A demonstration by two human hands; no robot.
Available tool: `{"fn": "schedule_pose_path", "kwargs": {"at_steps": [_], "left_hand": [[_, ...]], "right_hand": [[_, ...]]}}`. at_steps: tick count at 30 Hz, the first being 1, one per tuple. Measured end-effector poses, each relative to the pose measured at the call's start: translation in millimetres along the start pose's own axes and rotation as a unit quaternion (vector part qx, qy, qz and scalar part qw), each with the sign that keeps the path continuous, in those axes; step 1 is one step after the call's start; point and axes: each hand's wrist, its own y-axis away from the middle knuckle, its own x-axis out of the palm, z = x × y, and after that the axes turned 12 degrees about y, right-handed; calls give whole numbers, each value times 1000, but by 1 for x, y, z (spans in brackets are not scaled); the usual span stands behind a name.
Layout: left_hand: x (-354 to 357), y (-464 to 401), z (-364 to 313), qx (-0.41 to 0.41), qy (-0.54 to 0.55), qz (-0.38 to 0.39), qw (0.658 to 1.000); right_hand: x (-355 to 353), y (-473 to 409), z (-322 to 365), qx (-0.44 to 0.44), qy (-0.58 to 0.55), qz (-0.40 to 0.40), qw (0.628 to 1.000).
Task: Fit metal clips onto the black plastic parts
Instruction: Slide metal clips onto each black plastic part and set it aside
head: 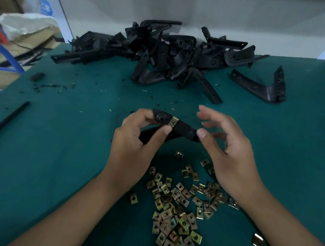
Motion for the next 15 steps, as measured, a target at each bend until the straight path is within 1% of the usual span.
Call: {"fn": "schedule_pose_path", "kwargs": {"at_steps": [1,2,4,5,7,9,13,15], "left_hand": [[-1,1,0,2,-5,-6,1000],[-1,1,-1,8,-15,-14,1000],[-2,0,-1,21,-39,-37,998],[-3,0,-1,24,-52,-51,997],[-5,-2,-1,27,-80,-70,994],[-4,-4,-1,25,-100,-70,992],[0,-1,3,34,-156,-57,985],[1,2,4,26,-168,-50,984]], "right_hand": [[0,0,-3,24,28,8,999],[2,0,-6,46,60,33,997],[5,0,-8,67,111,108,986],[5,1,-9,56,143,144,978],[4,3,-8,1,215,189,958],[2,3,-7,-41,240,191,951],[4,4,-3,-51,238,178,954],[6,5,-5,-61,232,179,954]]}}
